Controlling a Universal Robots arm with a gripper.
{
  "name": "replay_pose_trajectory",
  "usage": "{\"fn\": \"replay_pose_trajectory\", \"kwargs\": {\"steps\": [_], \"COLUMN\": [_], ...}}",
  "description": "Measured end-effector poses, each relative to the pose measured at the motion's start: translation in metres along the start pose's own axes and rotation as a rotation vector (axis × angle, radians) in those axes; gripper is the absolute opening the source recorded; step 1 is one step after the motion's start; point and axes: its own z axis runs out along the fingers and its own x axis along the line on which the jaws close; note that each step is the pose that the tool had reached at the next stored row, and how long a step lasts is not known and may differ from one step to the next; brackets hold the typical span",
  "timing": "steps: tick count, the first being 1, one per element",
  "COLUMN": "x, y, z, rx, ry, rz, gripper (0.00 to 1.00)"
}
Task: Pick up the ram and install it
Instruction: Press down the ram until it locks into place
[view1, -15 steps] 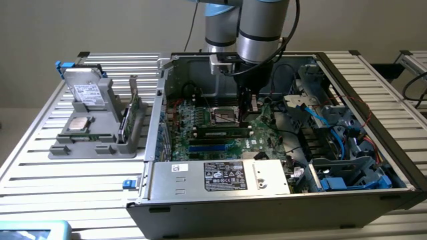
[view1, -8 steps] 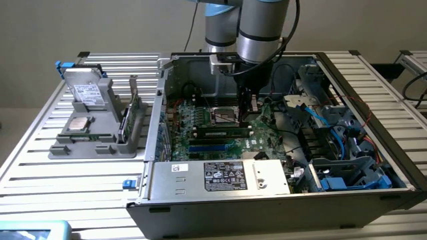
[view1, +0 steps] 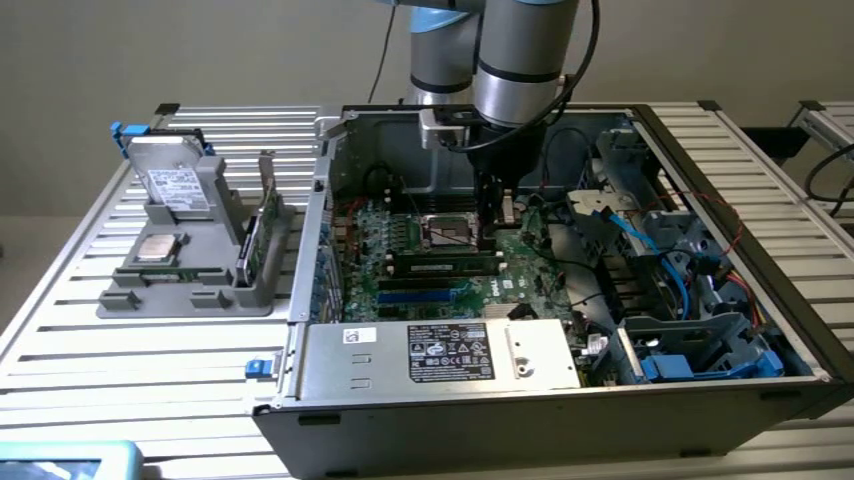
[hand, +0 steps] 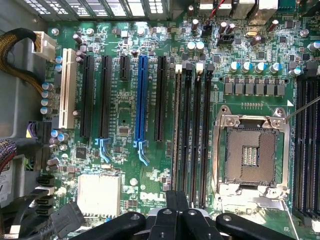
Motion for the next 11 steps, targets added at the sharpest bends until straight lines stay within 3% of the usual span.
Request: {"fn": "replay_pose_trajectory", "kwargs": {"steps": [3, 4, 6, 7, 8, 11], "x": [-0.0001, -0.0005, -0.0023, -0.0036, -0.0046, -0.0051], "y": [0.0005, 0.0006, 0.0008, 0.0010, 0.0015, 0.0038], "z": [0.0004, 0.0006, 0.0010, 0.0013, 0.0017, 0.0031], "rx": [0.0011, 0.0019, 0.0033, 0.0050, 0.0084, 0.0232], "ry": [0.0039, 0.0135, 0.0388, 0.0469, 0.0495, 0.0499], "rz": [0.000, 0.001, 0.001, 0.002, 0.002, 0.004], "gripper": [0.11, 0.11, 0.11, 0.11, 0.11, 0.11]}}
